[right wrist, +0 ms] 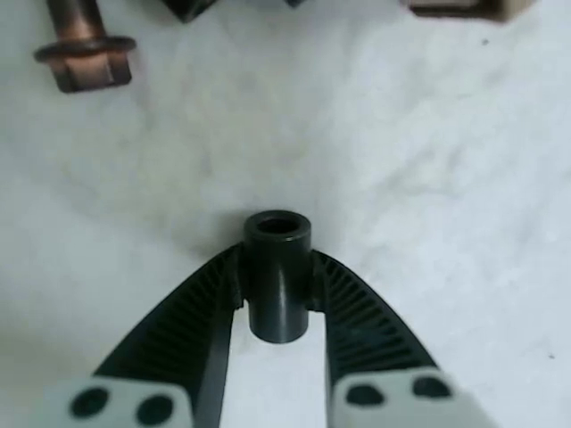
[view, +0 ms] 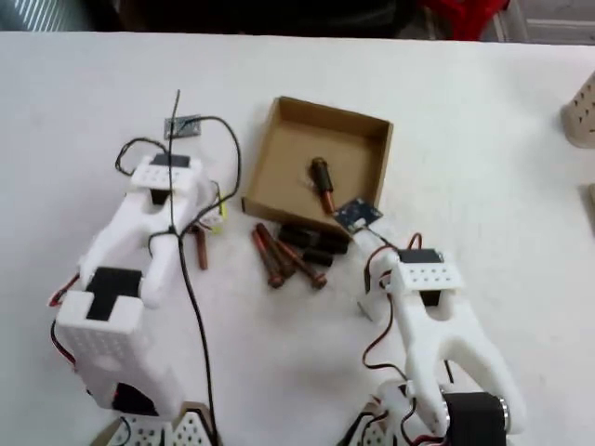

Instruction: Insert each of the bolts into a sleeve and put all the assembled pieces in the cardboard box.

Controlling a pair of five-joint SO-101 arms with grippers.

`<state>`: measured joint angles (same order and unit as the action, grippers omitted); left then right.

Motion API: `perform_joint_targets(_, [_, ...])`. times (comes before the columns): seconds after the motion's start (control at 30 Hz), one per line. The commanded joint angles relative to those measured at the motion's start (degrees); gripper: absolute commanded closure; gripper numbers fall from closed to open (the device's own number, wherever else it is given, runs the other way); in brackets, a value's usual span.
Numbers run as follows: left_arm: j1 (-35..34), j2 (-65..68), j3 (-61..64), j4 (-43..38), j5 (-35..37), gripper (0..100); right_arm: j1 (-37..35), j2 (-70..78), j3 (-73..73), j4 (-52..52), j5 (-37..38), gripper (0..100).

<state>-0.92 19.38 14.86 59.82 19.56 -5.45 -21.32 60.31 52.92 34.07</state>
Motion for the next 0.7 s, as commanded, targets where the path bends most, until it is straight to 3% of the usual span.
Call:
perform_joint_targets(0.0, [-0.92,0.57,-3.34,0.35,-0.18,85,0.22,0.13,-1.23,0.31,0.62,98.1])
perform_joint_targets(0.07, [-0.84,0.57,-3.34,0.35,-0.26,87,0.22,0.13,-1.23,0.31,0.62,98.1])
perform_joint_targets(0.17, [-0.84,0.57,-3.34,-0.18,-0.62,99,0.22,0.13,-1.23,0.31,0.62,98.1])
perform_joint_targets(0.53, [-0.92,0.48,-2.81,-0.09,-0.62,98,0.22,0.13,-1.32,0.31,-0.18,98.1])
perform_joint_targets(0.67, [-1.19,0.48,-2.99,-0.09,-0.62,98,0.13,-0.13,-2.2,-0.04,-9.49,98.1])
